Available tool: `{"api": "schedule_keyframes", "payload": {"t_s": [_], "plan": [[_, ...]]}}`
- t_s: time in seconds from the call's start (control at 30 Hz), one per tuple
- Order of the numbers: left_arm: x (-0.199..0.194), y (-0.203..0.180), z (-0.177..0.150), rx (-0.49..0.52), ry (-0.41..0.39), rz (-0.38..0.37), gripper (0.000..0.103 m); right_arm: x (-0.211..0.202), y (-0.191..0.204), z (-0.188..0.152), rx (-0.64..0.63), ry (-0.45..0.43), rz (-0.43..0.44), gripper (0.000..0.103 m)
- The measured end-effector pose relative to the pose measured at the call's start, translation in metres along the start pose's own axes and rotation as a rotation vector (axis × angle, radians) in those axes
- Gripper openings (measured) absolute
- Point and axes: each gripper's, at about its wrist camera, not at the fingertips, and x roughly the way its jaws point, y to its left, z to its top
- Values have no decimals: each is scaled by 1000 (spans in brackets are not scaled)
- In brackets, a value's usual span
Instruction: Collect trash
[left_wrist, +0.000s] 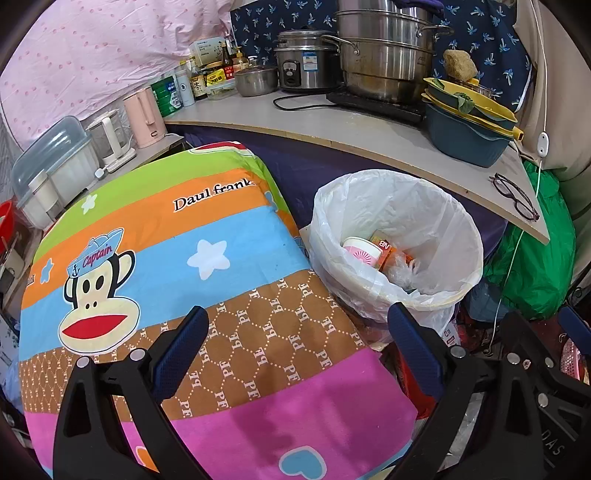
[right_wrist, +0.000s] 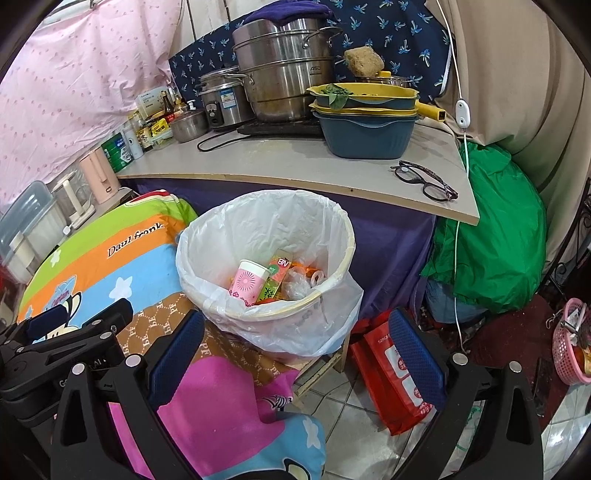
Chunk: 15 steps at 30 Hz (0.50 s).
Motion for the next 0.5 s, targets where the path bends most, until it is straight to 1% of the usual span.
{"api": "schedule_keyframes", "payload": {"t_s": [0.5], "plan": [[5,6,-7,6,14,15,93,7,8,-5,-9,14,12,96]]}}
